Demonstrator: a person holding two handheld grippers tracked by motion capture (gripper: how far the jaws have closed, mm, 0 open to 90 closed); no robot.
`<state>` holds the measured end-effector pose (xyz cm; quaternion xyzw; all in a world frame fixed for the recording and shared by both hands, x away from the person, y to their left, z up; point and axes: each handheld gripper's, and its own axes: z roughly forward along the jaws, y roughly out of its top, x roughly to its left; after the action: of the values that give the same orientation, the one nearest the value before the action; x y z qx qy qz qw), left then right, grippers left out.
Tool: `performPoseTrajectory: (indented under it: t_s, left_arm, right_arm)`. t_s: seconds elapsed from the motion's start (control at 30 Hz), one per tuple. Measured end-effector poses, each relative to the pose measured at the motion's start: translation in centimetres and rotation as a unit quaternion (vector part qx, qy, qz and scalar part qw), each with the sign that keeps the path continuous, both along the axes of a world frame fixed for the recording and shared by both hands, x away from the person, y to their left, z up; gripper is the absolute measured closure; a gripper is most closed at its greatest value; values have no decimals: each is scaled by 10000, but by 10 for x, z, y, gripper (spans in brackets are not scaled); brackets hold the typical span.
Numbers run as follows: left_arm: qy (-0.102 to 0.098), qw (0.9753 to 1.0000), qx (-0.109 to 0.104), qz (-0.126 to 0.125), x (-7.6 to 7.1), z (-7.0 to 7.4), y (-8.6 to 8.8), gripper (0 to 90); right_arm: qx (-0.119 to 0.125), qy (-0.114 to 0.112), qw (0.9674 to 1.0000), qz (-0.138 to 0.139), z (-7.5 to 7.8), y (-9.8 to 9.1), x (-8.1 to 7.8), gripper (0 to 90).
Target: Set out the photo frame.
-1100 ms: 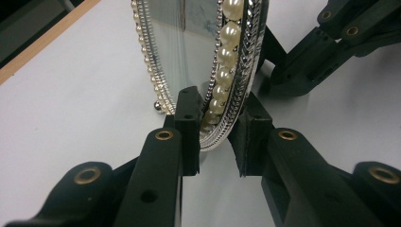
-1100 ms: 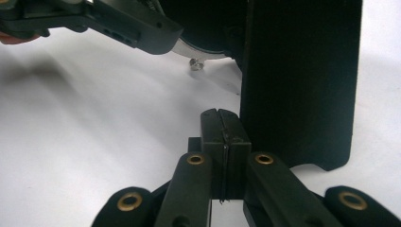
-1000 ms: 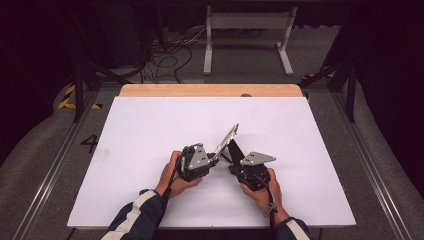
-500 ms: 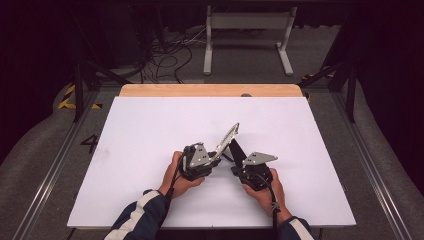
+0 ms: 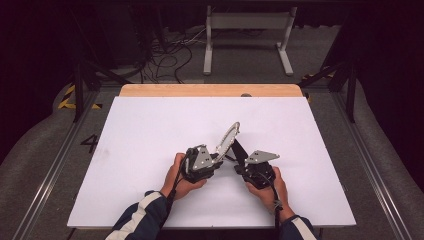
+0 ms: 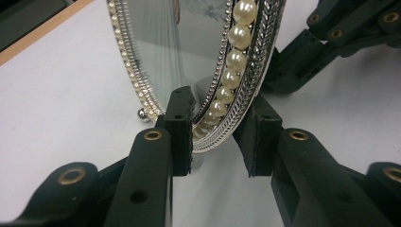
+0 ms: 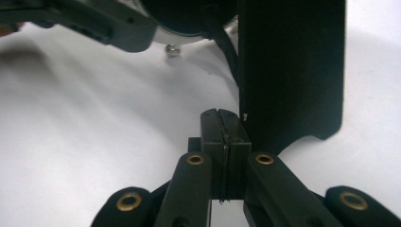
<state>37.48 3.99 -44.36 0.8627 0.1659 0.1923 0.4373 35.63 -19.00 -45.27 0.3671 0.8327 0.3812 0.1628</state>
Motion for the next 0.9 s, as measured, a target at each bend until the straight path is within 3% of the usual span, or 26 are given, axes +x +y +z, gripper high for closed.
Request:
performPoseTrajectory:
  t_s: [0.1,0.53,0.63,0.73,0.87,0.9]
  left_arm:
    - [1,10000,-3,3,-1,0,-4,673]
    - [74,9999,-83,-30,3,-1,-9,651]
    - [165,9996,-222,-102,3,0,-3,647]
    - [79,9999,-103,-103,0,6,8,574]
    - [176,9998,-51,-102,-11,10,39,522]
    - [176,9998,-51,-102,-11,10,39,487]
  right_arm:
    - [-103,-63,9999,-56,0,-3,3,900]
    - [30,-95,9997,-244,-3,-14,18,899]
    - [39,-74,9996,-253,-3,-15,18,884]
    - [65,-60,9997,-208,-4,-16,18,850]
    - [87,-49,9998,-160,-4,-16,16,815]
    - [87,-49,9998,-160,-4,-16,16,815]
